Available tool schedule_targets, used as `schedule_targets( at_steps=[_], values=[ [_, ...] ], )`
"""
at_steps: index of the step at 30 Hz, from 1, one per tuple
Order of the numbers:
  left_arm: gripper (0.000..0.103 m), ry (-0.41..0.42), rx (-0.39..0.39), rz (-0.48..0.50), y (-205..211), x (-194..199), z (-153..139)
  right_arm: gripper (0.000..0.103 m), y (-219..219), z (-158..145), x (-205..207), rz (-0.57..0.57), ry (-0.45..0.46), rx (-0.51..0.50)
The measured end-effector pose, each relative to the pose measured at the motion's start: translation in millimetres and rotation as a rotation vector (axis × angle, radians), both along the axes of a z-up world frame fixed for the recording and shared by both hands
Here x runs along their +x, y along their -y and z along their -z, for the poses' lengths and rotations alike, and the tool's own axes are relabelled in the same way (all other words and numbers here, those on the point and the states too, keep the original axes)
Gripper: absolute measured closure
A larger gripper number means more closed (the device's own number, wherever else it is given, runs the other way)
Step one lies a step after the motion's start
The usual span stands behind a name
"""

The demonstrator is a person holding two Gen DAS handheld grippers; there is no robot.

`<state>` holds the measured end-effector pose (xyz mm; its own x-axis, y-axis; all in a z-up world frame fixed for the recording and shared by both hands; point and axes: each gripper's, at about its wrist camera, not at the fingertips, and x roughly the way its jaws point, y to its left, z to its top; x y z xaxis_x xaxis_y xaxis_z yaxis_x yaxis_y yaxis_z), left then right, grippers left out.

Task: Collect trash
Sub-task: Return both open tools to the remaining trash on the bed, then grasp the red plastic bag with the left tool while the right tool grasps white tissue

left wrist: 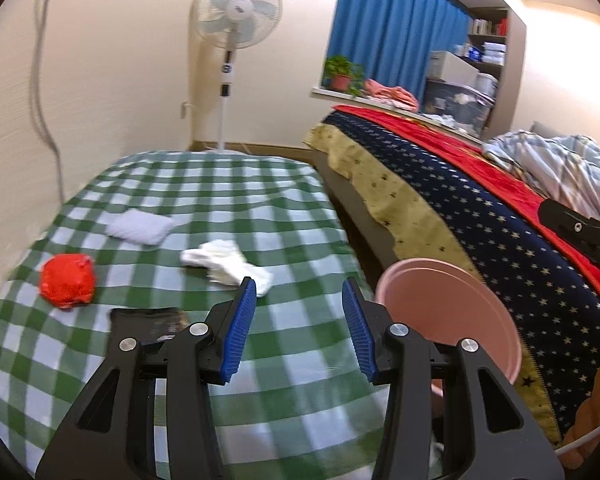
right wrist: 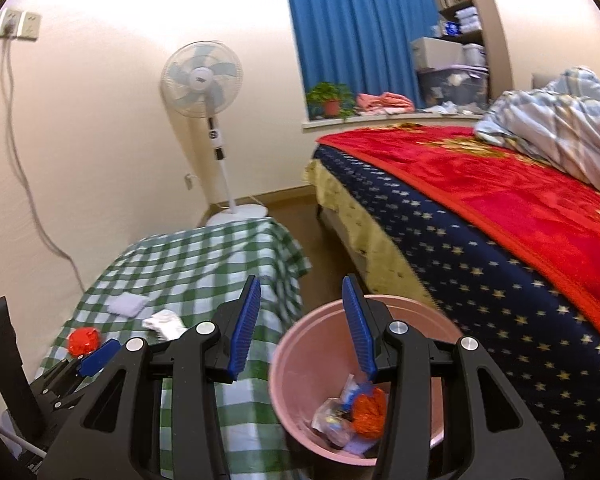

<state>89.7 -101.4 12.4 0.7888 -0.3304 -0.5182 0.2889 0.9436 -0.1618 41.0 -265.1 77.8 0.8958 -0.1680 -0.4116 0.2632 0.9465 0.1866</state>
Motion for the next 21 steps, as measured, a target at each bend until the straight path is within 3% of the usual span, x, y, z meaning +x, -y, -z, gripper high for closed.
schedule_targets(
  at_steps=[8, 21],
  values=[
    [0.059, 0.001, 0.019, -0.143, -41, 18, 8, 0.059, -44, 6, 35, -0.131, 0.016, -0.067],
    [0.059, -0.008, 0.054, -0.411, -114, 46, 20, 0.059, -87, 41, 108, -0.289, -0.060, -0.032]
  ],
)
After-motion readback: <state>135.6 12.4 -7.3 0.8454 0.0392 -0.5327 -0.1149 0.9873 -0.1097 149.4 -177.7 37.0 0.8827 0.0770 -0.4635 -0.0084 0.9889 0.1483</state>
